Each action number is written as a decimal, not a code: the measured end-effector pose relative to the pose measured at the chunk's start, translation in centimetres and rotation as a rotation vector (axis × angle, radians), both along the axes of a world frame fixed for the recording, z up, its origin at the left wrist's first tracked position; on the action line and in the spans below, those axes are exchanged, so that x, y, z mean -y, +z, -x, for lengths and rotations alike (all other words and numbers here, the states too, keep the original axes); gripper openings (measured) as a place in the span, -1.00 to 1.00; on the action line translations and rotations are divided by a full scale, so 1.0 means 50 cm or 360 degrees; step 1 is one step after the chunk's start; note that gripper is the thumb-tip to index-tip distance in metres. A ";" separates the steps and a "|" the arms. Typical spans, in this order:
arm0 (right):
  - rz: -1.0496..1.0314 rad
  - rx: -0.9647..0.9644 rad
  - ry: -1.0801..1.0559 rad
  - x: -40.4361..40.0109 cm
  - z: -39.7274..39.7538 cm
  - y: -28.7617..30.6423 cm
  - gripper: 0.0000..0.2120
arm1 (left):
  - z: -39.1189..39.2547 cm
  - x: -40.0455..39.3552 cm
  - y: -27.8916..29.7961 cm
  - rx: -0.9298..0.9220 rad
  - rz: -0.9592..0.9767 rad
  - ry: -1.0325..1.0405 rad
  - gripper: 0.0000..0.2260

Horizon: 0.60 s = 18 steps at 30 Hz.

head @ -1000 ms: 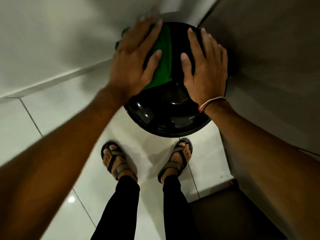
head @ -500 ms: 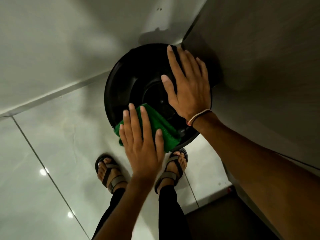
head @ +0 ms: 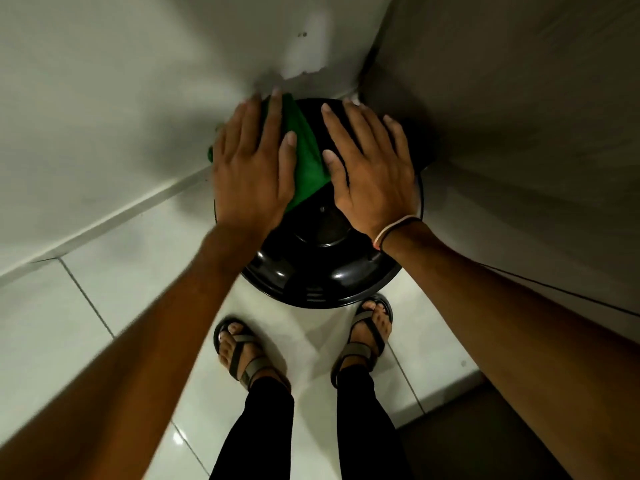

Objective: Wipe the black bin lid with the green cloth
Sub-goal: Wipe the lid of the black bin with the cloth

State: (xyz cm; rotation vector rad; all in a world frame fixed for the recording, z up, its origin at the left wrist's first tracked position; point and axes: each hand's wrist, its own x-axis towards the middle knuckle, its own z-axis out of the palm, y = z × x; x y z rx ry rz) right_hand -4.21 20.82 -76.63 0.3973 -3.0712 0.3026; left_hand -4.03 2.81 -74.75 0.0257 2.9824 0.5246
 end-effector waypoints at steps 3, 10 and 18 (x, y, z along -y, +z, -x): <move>0.0004 0.0020 -0.0002 0.003 -0.001 0.005 -0.51 | -0.091 -0.035 0.021 0.0022 0.0065 0.0150 -0.46; -0.0006 0.0218 0.0176 -0.004 -0.003 0.023 -0.48 | -0.145 0.003 0.106 0.0344 -0.0190 0.0212 -0.31; 0.1205 0.0971 -0.0553 0.034 -0.078 0.201 -0.60 | -0.049 0.041 0.226 0.0737 -0.0680 0.0005 -0.66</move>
